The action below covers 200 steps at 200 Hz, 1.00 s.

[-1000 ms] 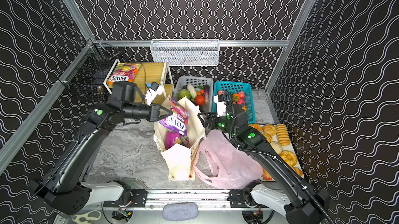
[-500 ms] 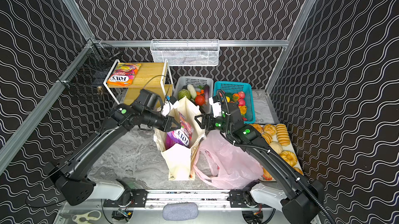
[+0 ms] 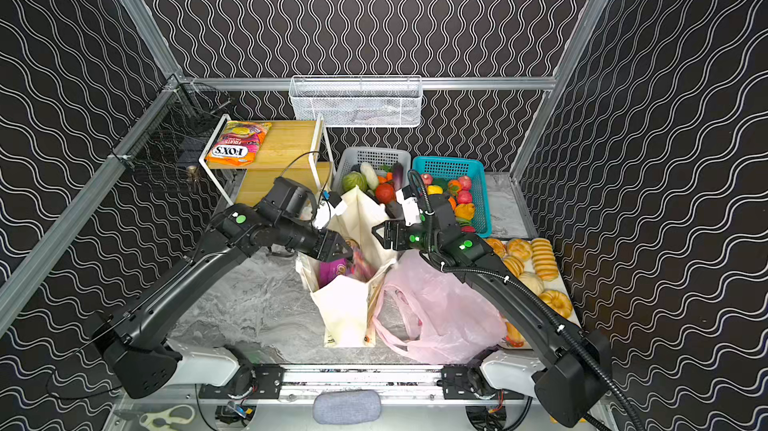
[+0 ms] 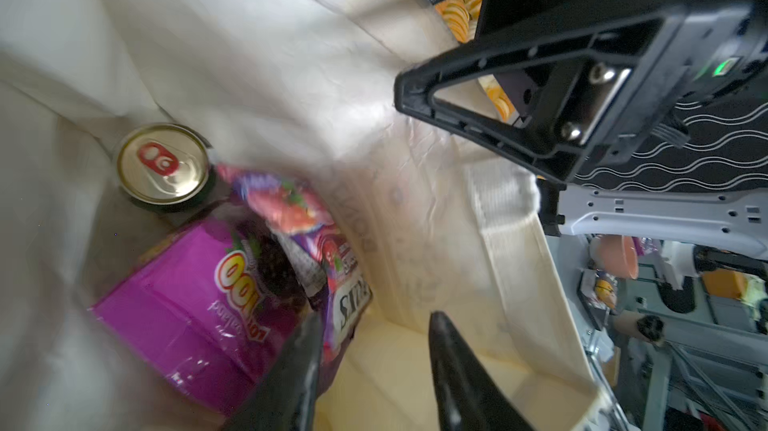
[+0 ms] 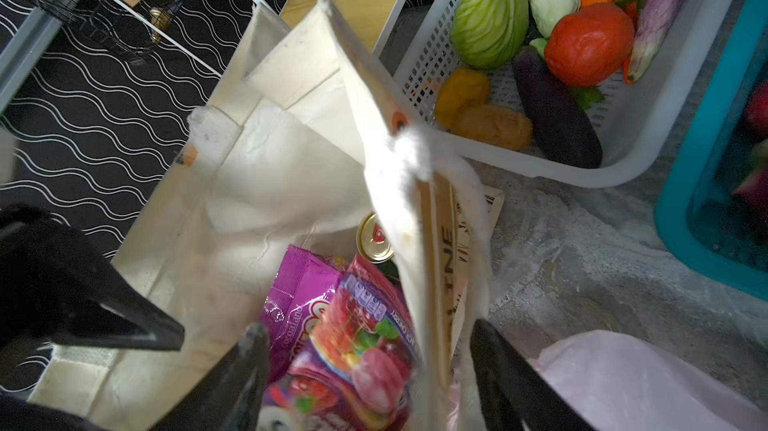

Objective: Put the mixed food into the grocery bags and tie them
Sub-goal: 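Lower the FOXS bag into the tote bag and open left gripper, then drag the tote bag handle toward left arm with right gripper while left withdraws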

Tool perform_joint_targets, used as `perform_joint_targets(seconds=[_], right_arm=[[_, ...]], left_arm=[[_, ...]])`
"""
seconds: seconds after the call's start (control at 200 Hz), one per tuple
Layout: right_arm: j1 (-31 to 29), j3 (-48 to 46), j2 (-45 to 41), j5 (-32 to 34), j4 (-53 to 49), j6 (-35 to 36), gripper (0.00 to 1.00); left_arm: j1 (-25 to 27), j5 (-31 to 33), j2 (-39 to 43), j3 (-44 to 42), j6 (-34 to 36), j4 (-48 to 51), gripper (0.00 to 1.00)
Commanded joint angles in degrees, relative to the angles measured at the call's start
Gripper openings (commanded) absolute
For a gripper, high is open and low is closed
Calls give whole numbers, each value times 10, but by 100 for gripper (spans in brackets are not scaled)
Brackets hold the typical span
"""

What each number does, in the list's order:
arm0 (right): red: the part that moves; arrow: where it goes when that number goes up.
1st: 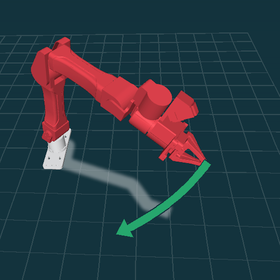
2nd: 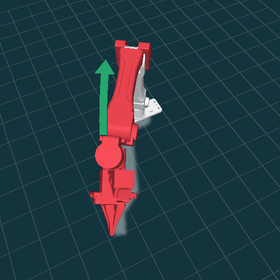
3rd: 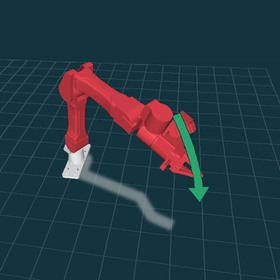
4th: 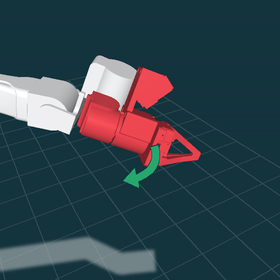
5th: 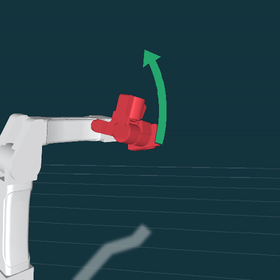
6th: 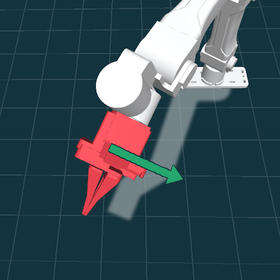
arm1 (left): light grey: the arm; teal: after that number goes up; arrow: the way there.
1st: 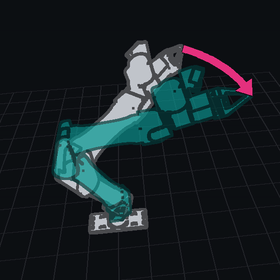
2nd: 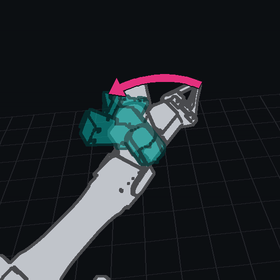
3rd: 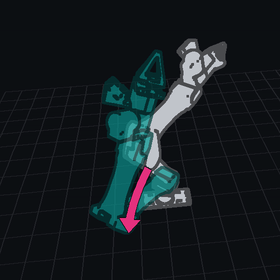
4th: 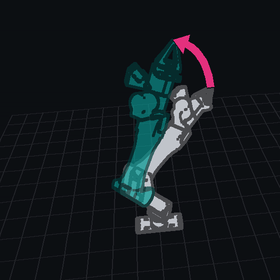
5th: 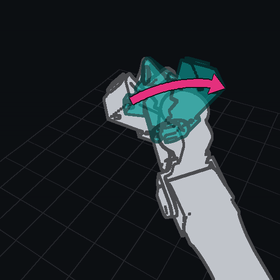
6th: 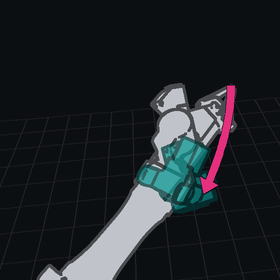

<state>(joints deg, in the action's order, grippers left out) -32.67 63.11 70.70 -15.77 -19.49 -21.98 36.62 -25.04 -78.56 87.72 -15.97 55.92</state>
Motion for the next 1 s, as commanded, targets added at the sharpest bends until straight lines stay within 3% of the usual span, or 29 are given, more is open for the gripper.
perform_joint_targets(seconds=[0.0,0.265,0.34,0.496,0.611,0.726,0.851,0.921,0.996], right_arm=[[0,8,3,11,-16,7,78],[-1,20,15,11,-35,12,76],[-1,23,17,16,-44,16,74],[-1,26,18,9,-55,22,66],[-1,25,16,-6,-57,24,54],[-1,26,13,-37,-55,26,25],[-6,28,5,-104,-28,19,8],[-17,22,-3,-153,14,4,2],[-39,18,-4,-165,46,-13,0]], left_arm=[[0,93,24,24,22,32,53],[-7,340,104,-3,-47,34,71],[-20,336,102,-11,-61,48,74],[-46,247,91,-47,-71,27,75],[-77,175,89,-73,-69,2,60],[-101,104,106,-107,-71,-51,30],[-105,92,138,-135,-64,-93,0],[-106,135,153,-137,-60,-82,0],[-105,198,175,-144,-67,-70,0]])
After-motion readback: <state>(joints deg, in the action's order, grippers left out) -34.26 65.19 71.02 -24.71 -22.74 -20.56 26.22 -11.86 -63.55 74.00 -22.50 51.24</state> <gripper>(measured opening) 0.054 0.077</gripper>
